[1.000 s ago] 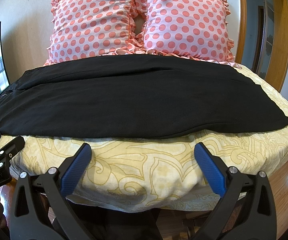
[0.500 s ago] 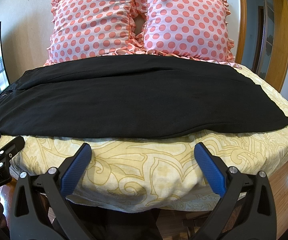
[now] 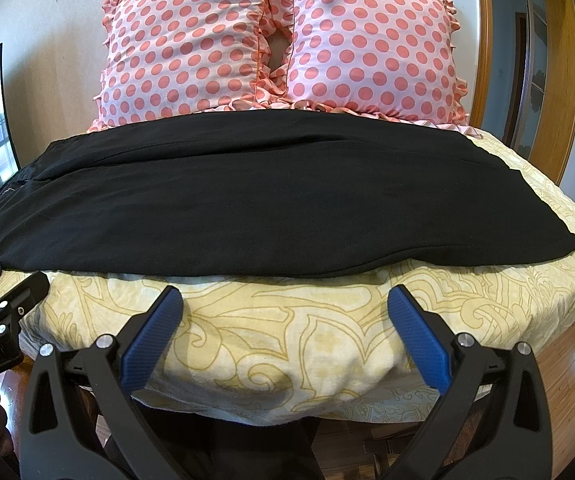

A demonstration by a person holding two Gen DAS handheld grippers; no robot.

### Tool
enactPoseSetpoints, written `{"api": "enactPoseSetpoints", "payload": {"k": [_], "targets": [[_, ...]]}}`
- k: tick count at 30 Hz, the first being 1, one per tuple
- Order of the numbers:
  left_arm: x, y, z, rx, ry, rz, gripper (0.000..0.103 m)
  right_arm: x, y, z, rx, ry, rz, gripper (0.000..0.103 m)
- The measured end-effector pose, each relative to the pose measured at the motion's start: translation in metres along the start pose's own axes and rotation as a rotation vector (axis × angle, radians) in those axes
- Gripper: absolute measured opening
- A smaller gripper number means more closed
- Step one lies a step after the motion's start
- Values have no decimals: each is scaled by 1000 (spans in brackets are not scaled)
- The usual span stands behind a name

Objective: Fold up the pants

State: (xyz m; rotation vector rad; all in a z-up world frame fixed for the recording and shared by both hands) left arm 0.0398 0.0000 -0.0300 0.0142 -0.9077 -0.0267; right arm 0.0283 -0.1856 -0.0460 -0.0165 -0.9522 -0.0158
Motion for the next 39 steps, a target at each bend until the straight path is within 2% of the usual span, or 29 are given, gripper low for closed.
{"api": "enactPoseSetpoints", "payload": {"k": [20, 25, 27, 28, 31, 33, 36, 38, 39], "targets": [[0, 0, 0, 0, 0, -1, 102, -3, 4, 1, 2, -5, 1, 101], [1, 1, 1, -35, 27, -21, 102, 5, -2, 3, 67, 35, 19, 101], [3, 4, 8, -82, 45, -29, 102, 24, -20, 20, 108, -45, -25, 101], [5, 6, 9, -80, 34, -25, 102, 39, -33, 29, 109, -94, -52, 101], [20, 18, 22, -78, -23, -24, 102, 83, -71, 30, 20, -142, -93, 101], [36, 30, 26, -48, -60, -11, 102, 123, -106, 8, -66, -106, -146, 101], [62, 47, 21, -8, -97, 24, 102, 179, -159, -49, -117, -24, -297, 101], [78, 57, 12, 20, -110, 50, 102, 203, -191, -97, -153, 58, -385, 92], [84, 60, 9, 24, -112, 63, 102, 212, -206, -121, -176, 99, -429, 76]]}}
Point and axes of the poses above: each gripper's, at about its wrist camera, not at the fingertips, and z roughly against the way its jaws point, y to its left, x to its top, the point moved 5 cm from there along -z, roughly the way its jaws point, and after that the axes turned 1 degree about y, right-handed, at the moved point
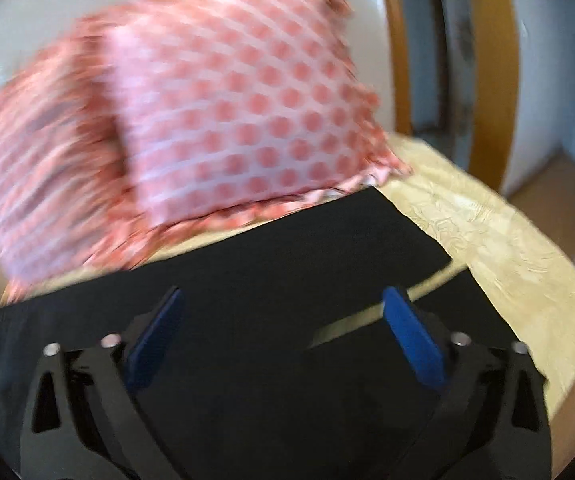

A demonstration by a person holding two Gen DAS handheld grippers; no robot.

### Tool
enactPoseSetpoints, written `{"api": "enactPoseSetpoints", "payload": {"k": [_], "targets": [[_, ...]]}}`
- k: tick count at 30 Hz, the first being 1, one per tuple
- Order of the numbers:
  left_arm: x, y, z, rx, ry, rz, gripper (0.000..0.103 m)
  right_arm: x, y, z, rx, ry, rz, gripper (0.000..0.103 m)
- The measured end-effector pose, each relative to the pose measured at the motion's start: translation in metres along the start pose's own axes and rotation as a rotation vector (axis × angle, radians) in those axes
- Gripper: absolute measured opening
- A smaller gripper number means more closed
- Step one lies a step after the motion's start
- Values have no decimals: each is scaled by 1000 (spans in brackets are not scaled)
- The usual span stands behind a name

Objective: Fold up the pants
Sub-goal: 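Grasp the waistband end of the black pants with the right gripper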

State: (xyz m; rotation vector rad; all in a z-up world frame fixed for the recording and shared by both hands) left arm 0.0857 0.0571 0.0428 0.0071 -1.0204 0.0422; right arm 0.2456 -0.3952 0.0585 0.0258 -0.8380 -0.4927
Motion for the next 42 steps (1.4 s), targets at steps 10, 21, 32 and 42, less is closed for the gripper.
{"api": "enactPoseSetpoints", "payload": {"k": [10, 21, 32, 42], "targets": [[15, 7, -41, -39, 31, 75, 102, 70, -32, -168, -183, 197, -320, 50], [9, 17, -53, -62, 73, 123, 102, 53, -51, -148, -130, 60, -253, 1], [19, 59, -26, -45, -3, 236, 102, -85, -124, 34, 316, -78, -473, 1], [68, 107, -44, 5, -24, 269, 102, -124, -145, 26, 354, 4, -627, 52]]}}
Point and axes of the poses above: each gripper's, at about its wrist camera, not at the fingertips, and z roughly against the way its jaws point, y to its left, x to its top, the point moved 5 cm from there along -z, roughly the way its jaws point, and after that the axes turned 1 degree about y, right-handed, at the moved point
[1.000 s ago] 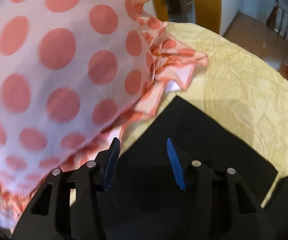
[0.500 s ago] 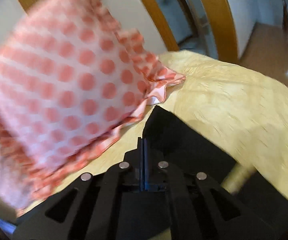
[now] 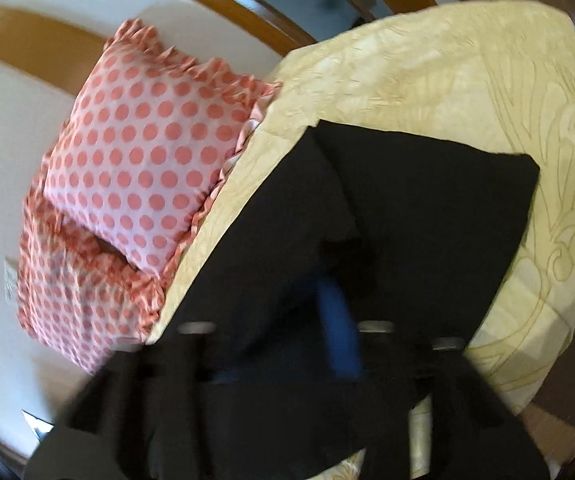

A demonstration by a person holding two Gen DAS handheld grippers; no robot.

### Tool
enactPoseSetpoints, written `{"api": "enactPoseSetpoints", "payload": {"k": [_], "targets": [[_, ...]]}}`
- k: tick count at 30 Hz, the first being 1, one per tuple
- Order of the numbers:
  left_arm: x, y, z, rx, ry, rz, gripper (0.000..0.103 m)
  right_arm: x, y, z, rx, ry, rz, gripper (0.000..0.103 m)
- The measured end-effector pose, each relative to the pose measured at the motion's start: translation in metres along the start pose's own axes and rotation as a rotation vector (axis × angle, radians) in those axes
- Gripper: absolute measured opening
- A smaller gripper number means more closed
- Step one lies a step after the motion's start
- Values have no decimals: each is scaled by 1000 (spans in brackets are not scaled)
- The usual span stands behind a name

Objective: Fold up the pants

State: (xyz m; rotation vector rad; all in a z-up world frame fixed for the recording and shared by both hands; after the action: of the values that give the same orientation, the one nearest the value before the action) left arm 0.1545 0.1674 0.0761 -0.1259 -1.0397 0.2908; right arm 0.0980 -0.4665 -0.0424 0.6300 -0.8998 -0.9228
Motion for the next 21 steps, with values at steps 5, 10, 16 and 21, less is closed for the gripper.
{"api": "enactPoseSetpoints", "payload": {"k": [5, 10, 16, 21], "targets": [[15, 16, -30, -40, 88, 103, 102, 8, -3, -12, -19, -8, 1, 27], [30, 26, -73, -58, 173, 198, 102, 21, -17, 4, 101, -65, -42, 3], [51, 28, -145, 14, 290, 220, 102, 27, -24, 9, 103, -69, -47, 3], [47, 27, -226, 127, 491, 219, 71, 29, -24, 12, 118, -61, -36, 3]]}}
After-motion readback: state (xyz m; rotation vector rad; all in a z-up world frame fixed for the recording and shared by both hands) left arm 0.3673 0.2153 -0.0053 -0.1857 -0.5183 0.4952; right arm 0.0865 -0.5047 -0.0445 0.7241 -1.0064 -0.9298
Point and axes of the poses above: each gripper's, at about its wrist camera, not at the fingertips, and z roughly against the way its jaws point, y to its left, x to its top, the point moved 5 cm from there along -z, roughly the way its jaws point, and after that the axes turned 1 degree about y, right-handed, at the moved point
